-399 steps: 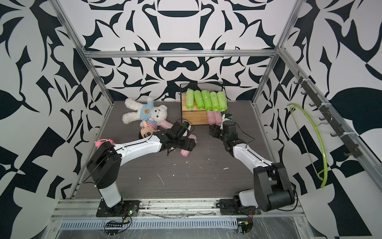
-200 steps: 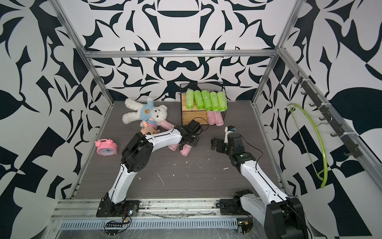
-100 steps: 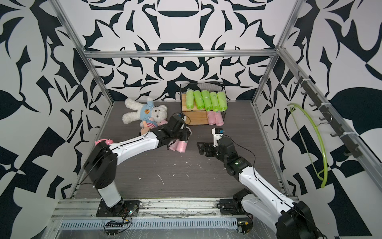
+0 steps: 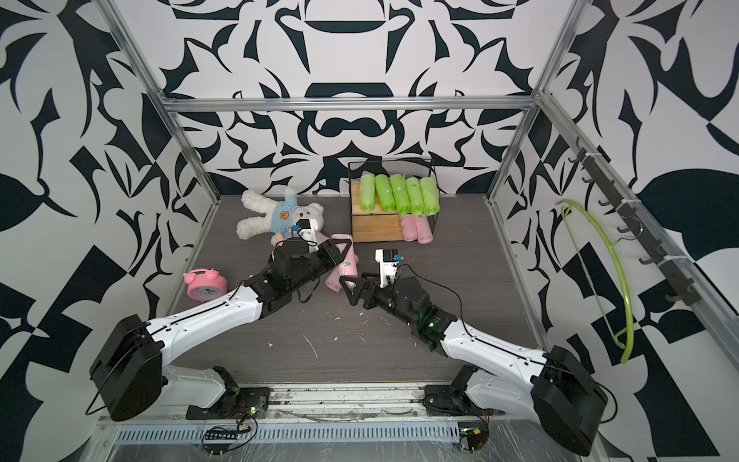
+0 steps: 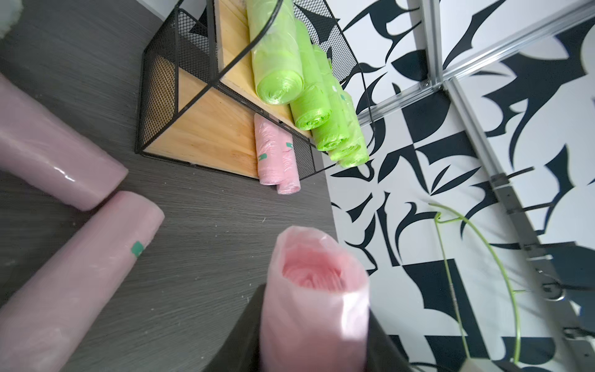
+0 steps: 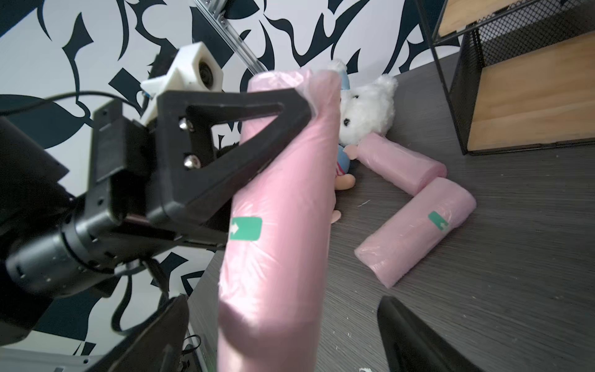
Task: Sort the rolls of trash bags by color and place them on the shelf
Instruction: Pick up the roll of trash bags from the center of the board.
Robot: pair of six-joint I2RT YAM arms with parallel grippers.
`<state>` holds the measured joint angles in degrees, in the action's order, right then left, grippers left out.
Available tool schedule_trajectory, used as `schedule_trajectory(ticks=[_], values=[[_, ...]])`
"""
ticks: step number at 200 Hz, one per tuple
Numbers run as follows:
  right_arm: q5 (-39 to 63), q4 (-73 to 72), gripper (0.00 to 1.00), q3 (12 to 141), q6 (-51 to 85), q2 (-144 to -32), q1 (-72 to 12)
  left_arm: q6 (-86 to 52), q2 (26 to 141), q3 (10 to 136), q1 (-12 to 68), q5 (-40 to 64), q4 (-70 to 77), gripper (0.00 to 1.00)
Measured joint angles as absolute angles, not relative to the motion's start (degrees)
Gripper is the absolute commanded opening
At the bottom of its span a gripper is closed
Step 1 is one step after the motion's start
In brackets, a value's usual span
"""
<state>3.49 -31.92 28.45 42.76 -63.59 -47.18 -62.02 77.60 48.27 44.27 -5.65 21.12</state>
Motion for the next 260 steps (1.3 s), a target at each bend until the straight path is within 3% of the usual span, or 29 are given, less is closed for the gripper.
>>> schedule_trajectory(ticks=[82,111,147,194,249,260], values=[[-2.04,-39.29,0.49,31.68,41.76,-70.26,-51.66,-73.10,73.21,41.52,44.25,-9.63,29.43,0.28],[-2.61,-39.86,0.42,31.99,41.50,-70.32,-51.79,-74.00,72.79,41.08,44.25,-10.37,30.59,0.32],[-2.85,-38.09,0.38,32.38,40.21,-69.93,-51.86,-74.81,72.71,40.56,44.27,-10.83,31.07,0.47],[-4.71,-29.58,0.36,34.89,36.23,-67.64,-51.55,-73.52,71.26,40.53,43.94,-11.88,30.79,0.74],[-4.36,-19.18,0.34,36.05,33.47,-63.99,-46.57,-67.79,69.01,40.53,41.36,-12.23,23.86,0.84],[-3.75,-17.12,0.34,36.25,33.15,-63.22,-44.64,-66.61,68.16,40.53,40.51,-12.12,21.89,0.90]])
